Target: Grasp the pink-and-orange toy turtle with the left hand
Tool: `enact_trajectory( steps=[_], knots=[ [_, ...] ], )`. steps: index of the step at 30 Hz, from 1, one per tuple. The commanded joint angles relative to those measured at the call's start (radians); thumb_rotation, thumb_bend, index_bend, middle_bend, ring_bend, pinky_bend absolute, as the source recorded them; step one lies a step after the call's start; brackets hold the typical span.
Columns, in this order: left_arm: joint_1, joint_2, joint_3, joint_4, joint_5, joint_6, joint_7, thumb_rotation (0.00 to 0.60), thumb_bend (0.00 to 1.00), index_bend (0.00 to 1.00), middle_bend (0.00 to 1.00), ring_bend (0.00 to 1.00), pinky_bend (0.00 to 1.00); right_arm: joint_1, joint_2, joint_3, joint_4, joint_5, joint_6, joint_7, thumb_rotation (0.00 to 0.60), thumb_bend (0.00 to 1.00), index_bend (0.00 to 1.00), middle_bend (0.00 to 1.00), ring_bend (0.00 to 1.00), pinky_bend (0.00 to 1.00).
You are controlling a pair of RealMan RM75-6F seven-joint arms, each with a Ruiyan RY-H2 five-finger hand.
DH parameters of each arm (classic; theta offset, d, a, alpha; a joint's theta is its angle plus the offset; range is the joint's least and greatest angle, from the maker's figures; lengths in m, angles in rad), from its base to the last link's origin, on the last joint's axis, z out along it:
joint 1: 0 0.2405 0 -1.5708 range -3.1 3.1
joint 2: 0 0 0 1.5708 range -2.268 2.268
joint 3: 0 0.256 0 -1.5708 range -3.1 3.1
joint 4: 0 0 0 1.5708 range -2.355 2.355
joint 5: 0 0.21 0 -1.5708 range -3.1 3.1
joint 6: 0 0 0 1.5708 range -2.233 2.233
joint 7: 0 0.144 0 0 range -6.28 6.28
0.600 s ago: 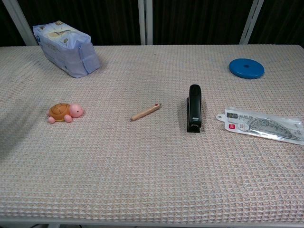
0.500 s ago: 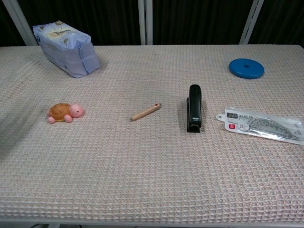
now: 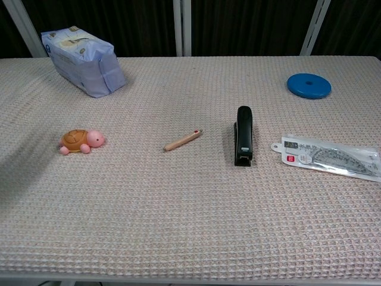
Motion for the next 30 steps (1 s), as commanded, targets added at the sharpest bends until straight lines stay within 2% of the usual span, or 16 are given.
enact_trajectory(
  steps=[1, 3, 5, 16, 21, 30],
  knots=[
    [-0.033, -0.048, -0.031, 0.014, -0.048, -0.035, 0.044, 0.534, 0.11, 0.19, 0.18, 0.0, 0.12, 0.003, 0.002, -0.002, -0.008, -0.006, -0.004, -0.008, 0.6, 0.15, 0.0, 0.0, 0.0, 0.0],
    [-0.05, -0.075, -0.037, 0.028, -0.067, -0.058, 0.061, 0.463, 0.11, 0.19, 0.19, 0.0, 0.14, 0.006, 0.003, 0.0, -0.013, -0.012, -0.002, -0.011, 0.6, 0.15, 0.0, 0.0, 0.0, 0.0],
    [-0.07, -0.108, -0.042, 0.044, -0.089, -0.087, 0.091, 0.451, 0.11, 0.19, 0.2, 0.0, 0.14, 0.01, 0.004, 0.001, -0.016, -0.012, -0.006, -0.011, 0.6, 0.15, 0.0, 0.0, 0.0, 0.0],
    [-0.16, -0.245, -0.059, 0.159, -0.162, -0.199, 0.145, 0.471, 0.12, 0.18, 0.2, 0.0, 0.14, 0.007, 0.012, 0.005, 0.008, 0.02, -0.02, 0.017, 0.6, 0.15, 0.0, 0.0, 0.0, 0.0],
    [-0.175, -0.276, -0.062, 0.211, -0.181, -0.21, 0.144, 0.475, 0.13, 0.19, 0.2, 0.0, 0.14, 0.008, 0.013, 0.005, 0.018, 0.025, -0.025, 0.028, 0.6, 0.15, 0.0, 0.0, 0.0, 0.0],
    [-0.192, -0.309, -0.062, 0.26, -0.199, -0.22, 0.121, 0.475, 0.14, 0.25, 0.23, 0.01, 0.14, 0.014, 0.008, 0.008, 0.027, 0.045, -0.047, 0.025, 0.6, 0.15, 0.0, 0.0, 0.0, 0.0]
  ],
)
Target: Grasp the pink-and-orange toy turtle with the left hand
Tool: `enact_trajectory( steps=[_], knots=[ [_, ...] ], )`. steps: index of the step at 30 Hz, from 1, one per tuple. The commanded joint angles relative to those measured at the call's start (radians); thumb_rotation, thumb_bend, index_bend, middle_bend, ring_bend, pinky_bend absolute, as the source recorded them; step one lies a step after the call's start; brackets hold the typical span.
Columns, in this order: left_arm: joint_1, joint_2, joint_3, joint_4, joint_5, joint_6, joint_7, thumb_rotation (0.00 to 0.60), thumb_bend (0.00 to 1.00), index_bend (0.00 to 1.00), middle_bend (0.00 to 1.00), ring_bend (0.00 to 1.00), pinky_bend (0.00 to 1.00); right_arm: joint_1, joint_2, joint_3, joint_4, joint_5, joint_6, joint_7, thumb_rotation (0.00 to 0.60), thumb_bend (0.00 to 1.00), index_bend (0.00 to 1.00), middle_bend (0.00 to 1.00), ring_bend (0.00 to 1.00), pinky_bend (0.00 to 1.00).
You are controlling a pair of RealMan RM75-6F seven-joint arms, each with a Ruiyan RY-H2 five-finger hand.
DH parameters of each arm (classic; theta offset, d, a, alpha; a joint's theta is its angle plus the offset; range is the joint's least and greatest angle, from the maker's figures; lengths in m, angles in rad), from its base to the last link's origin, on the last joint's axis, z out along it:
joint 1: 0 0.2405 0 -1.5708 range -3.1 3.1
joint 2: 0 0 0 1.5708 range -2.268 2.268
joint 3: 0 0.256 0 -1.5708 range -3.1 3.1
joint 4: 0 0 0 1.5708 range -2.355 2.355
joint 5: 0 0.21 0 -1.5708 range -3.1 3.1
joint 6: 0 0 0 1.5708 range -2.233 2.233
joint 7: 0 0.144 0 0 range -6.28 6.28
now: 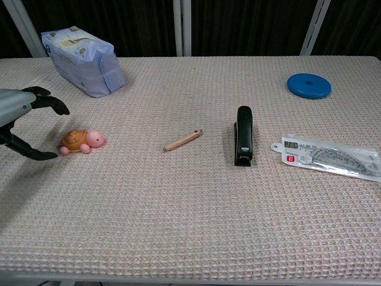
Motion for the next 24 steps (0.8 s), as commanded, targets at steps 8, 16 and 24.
enact_trajectory(
  steps=[8, 16, 24],
  knots=[
    [-0.028, -0.036, -0.001, 0.056, 0.013, -0.015, -0.057, 0.512, 0.15, 0.29, 0.28, 0.05, 0.14, 0.008, -0.005, 0.006, -0.002, 0.021, -0.022, -0.017, 0.6, 0.15, 0.0, 0.0, 0.0, 0.0],
    [-0.046, -0.054, -0.003, 0.078, 0.016, -0.021, -0.08, 0.6, 0.17, 0.34, 0.32, 0.09, 0.16, 0.006, -0.004, 0.007, -0.003, 0.028, -0.022, -0.019, 0.6, 0.15, 0.0, 0.0, 0.0, 0.0],
    [-0.052, -0.067, 0.001, 0.102, 0.001, -0.029, -0.078, 0.6, 0.21, 0.38, 0.39, 0.15, 0.21, 0.003, -0.004, 0.007, 0.002, 0.028, -0.019, -0.013, 0.6, 0.15, 0.0, 0.0, 0.0, 0.0]
  ],
)
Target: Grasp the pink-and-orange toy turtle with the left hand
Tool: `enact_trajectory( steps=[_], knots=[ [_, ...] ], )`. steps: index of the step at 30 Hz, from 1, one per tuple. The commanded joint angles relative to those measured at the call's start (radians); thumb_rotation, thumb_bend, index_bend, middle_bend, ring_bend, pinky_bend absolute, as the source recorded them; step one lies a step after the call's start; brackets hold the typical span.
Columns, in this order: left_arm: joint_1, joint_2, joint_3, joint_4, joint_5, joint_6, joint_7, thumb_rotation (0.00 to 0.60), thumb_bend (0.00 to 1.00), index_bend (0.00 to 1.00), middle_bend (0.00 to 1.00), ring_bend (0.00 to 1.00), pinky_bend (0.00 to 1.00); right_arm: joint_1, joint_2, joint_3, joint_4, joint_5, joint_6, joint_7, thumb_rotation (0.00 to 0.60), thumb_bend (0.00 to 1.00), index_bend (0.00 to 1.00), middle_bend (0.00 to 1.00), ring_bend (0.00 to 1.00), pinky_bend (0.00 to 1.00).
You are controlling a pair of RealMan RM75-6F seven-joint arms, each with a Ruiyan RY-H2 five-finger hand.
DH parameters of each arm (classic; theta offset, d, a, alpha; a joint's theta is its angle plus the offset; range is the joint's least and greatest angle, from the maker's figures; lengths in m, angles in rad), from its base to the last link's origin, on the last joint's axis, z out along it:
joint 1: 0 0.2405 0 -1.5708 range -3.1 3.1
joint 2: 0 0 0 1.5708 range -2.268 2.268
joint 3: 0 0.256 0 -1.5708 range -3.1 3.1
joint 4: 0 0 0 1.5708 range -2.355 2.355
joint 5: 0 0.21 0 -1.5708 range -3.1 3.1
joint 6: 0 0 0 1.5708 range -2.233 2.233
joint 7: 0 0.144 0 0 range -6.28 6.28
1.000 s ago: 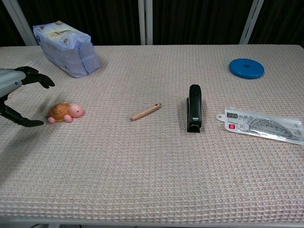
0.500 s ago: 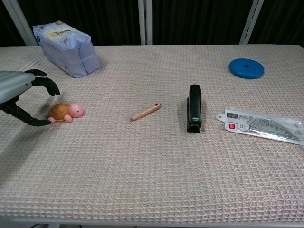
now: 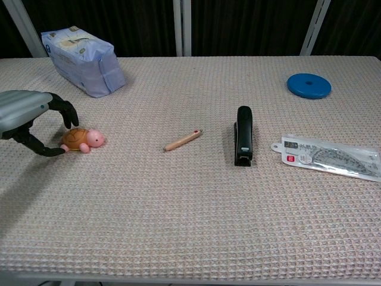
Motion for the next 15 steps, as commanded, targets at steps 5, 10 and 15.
enact_trajectory(
  steps=[5, 10, 15],
  knots=[
    [-0.008, -0.011, 0.008, 0.011, 0.011, -0.001, -0.009, 0.6, 0.22, 0.38, 0.39, 0.16, 0.22, -0.001, 0.0, -0.001, 0.001, -0.001, 0.0, 0.002, 0.6, 0.15, 0.0, 0.0, 0.0, 0.0],
    [-0.016, -0.018, 0.009, 0.022, 0.007, -0.012, -0.015, 0.6, 0.25, 0.4, 0.41, 0.19, 0.22, -0.003, 0.001, -0.001, 0.002, -0.001, 0.002, 0.002, 0.6, 0.15, 0.0, 0.0, 0.0, 0.0],
    [-0.018, -0.037, 0.006, 0.044, -0.006, -0.01, -0.005, 0.6, 0.32, 0.5, 0.5, 0.29, 0.25, -0.002, 0.0, -0.001, 0.004, 0.001, -0.002, 0.002, 0.6, 0.15, 0.0, 0.0, 0.0, 0.0]
  ],
)
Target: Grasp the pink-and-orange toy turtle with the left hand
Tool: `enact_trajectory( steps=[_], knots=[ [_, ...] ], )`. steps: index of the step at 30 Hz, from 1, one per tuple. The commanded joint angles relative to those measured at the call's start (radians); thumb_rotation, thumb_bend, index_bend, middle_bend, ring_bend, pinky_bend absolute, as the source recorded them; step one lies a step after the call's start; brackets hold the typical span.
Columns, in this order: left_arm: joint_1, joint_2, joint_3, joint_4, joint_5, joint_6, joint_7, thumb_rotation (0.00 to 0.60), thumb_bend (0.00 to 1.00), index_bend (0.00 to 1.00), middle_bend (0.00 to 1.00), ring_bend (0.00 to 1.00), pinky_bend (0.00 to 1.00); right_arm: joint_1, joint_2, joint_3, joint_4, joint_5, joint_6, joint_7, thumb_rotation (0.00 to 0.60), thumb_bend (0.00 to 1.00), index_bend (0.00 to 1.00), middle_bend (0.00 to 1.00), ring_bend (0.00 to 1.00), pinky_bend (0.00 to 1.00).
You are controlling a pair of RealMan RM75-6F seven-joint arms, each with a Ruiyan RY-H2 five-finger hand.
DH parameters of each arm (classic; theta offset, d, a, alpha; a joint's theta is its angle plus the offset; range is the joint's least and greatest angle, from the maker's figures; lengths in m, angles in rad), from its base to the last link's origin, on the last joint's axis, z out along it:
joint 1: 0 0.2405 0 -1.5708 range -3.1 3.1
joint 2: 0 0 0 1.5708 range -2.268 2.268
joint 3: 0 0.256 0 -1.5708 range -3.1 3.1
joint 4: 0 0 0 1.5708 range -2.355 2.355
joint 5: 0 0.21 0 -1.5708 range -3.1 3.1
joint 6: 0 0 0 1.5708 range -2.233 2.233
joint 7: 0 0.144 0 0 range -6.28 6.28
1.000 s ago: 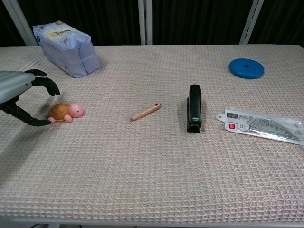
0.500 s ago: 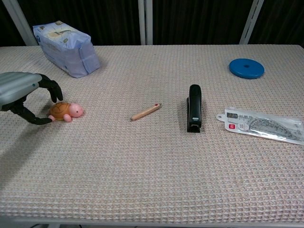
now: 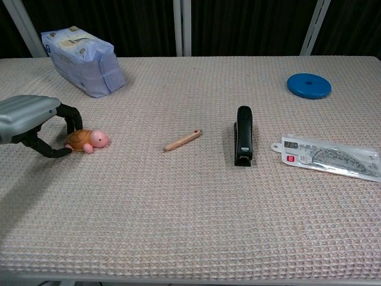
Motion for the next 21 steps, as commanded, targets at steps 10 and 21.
enact_trajectory(
  steps=[10, 21],
  knots=[
    [-0.002, -0.029, -0.002, 0.036, -0.002, 0.027, 0.029, 0.6, 0.39, 0.69, 0.7, 0.47, 0.34, 0.0, 0.0, 0.001, 0.002, 0.002, -0.001, 0.003, 0.6, 0.15, 0.0, 0.0, 0.0, 0.0],
    [0.001, 0.04, 0.013, -0.03, 0.034, 0.032, -0.009, 0.6, 0.23, 0.27, 0.26, 0.11, 0.2, -0.003, 0.003, 0.003, 0.0, 0.001, 0.007, 0.005, 0.6, 0.15, 0.0, 0.0, 0.0, 0.0]
  ],
)
